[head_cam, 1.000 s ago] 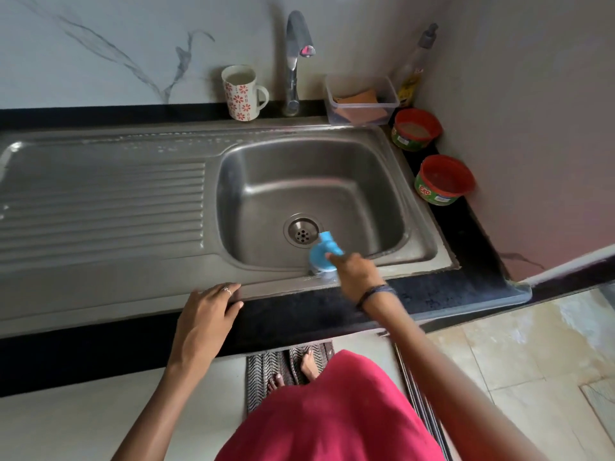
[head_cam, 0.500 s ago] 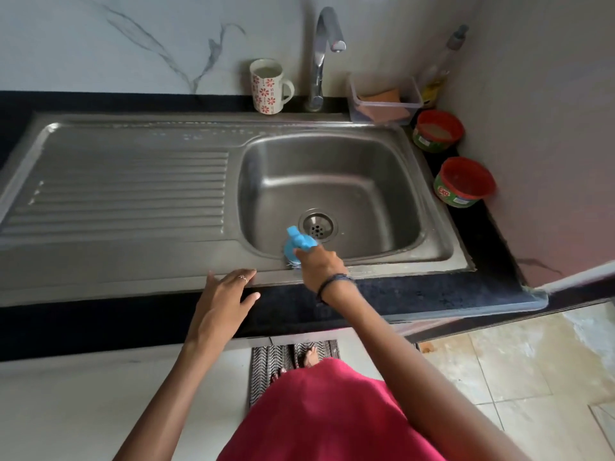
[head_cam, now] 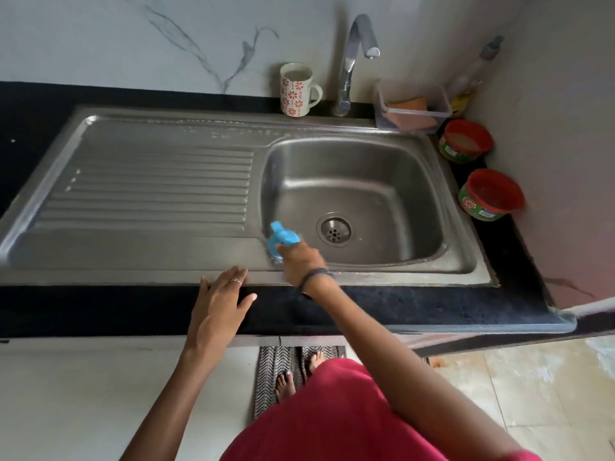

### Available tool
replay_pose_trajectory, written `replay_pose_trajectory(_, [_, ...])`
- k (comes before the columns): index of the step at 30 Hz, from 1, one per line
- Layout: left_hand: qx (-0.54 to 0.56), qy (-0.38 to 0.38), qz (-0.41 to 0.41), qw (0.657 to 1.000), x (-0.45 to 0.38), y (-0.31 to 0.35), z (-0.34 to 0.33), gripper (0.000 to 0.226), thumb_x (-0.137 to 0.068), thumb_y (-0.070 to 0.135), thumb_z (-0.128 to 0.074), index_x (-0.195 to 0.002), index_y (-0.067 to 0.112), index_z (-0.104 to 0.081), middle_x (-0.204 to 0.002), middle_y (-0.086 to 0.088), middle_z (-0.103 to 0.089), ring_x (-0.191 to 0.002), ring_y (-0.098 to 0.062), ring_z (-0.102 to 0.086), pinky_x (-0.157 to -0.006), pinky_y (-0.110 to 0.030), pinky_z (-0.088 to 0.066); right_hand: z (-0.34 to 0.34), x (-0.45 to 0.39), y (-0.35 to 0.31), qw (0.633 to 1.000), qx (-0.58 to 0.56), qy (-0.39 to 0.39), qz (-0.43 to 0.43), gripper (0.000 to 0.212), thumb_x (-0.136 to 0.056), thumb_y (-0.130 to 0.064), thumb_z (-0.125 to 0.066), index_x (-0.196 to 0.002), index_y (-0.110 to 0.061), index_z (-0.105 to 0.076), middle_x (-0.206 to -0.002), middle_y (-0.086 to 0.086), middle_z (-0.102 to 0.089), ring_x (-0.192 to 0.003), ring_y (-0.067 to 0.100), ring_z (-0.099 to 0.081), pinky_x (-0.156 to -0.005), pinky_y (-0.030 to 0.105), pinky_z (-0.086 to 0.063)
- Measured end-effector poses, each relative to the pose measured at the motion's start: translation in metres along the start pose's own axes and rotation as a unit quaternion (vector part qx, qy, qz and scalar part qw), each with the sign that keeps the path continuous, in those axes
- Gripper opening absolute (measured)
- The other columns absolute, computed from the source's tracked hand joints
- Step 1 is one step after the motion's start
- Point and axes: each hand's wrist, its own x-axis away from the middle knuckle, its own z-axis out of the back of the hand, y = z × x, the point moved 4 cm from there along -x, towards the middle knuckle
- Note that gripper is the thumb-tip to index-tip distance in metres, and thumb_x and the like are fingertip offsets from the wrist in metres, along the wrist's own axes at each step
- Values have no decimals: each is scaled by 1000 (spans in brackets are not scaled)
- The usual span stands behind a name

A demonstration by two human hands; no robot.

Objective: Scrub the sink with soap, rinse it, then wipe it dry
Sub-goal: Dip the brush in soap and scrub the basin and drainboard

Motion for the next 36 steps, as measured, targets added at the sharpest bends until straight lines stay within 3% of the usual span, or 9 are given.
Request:
replay_pose_trajectory(5, [25,25,4,999,0,-4,-1,50,-85,24,-66,-130,6,-53,-134,-8,-53,-128,-19,-47,-113,-45,-16,6,0,14,998,50,-15,24,40,-99,-18,-31,-137,-17,-42,-133,20,-47,-116,39,-50,-92,38,-41])
replay_pose_trajectory(10, [54,38,11,998,-2,-2,0,48,-81,21,-70,-124,5,-58,-129,-7,-58,-123,-20,-52,-113,-43,-15,33,54,104,989,118,34,-78,39,-100,-15,-29,-137,-17,-41,-128,18,-53,-109,35,-57,-85,37,-45])
replay_pose_trajectory(14, [61,43,17,997,-3,-1,2,47,-77,17,-73,-120,3,-61,-124,-10,-62,-118,-22,-56,-113,-47,-16,20,41,61,994,110,22,-19,43,-97,-13,-32,-139,-19,-39,-131,18,-49,-110,36,-56,-86,38,-46])
replay_pose_trajectory(19, [38,29,17,999,-5,1,3,48,-79,23,-72,-122,6,-59,-125,-6,-61,-118,-20,-56,-113,-47,-15,-17,26,-16,997,45,1,65,36,-98,-17,-31,-132,-15,-43,-120,18,-53,-103,39,-56,-73,38,-42])
replay_pose_trajectory(23, [60,43,25,997,-2,0,6,47,-78,21,-72,-121,6,-60,-125,-6,-61,-117,-21,-57,-114,-46,-13,-2,36,42,999,31,31,-11,37,-100,-22,-31,-133,-13,-44,-122,18,-56,-108,37,-56,-85,41,-46])
replay_pose_trajectory(26, [61,47,25,997,-1,1,6,48,-78,21,-73,-121,6,-60,-123,-6,-62,-114,-23,-59,-114,-47,-13,23,55,120,984,-38,84,-153,41,-100,-34,-31,-127,-11,-50,-117,22,-61,-102,38,-59,-79,38,-46])
replay_pose_trajectory(29, [61,43,26,997,-2,0,6,48,-78,22,-73,-121,7,-60,-121,-5,-63,-111,-23,-60,-115,-46,-12,33,71,139,976,-30,105,-186,39,-100,-27,-31,-132,-12,-47,-121,19,-59,-104,35,-58,-74,33,-42])
replay_pose_trajectory(32, [58,39,27,997,-3,0,7,48,-77,23,-74,-120,7,-61,-121,-6,-63,-111,-22,-60,-115,-46,-11,19,67,92,987,-62,83,-126,42,-100,-35,-33,-120,-7,-55,-112,24,-62,-101,38,-59,-74,37,-42])
replay_pose_trajectory(36, [40,35,22,998,-4,-1,8,47,-76,25,-74,-119,8,-62,-119,-7,-65,-109,-23,-61,-114,-46,-12,-10,52,10,999,-28,24,-7,37,-101,-17,-28,-134,-12,-42,-126,20,-51,-112,33,-53,-82,35,-41])
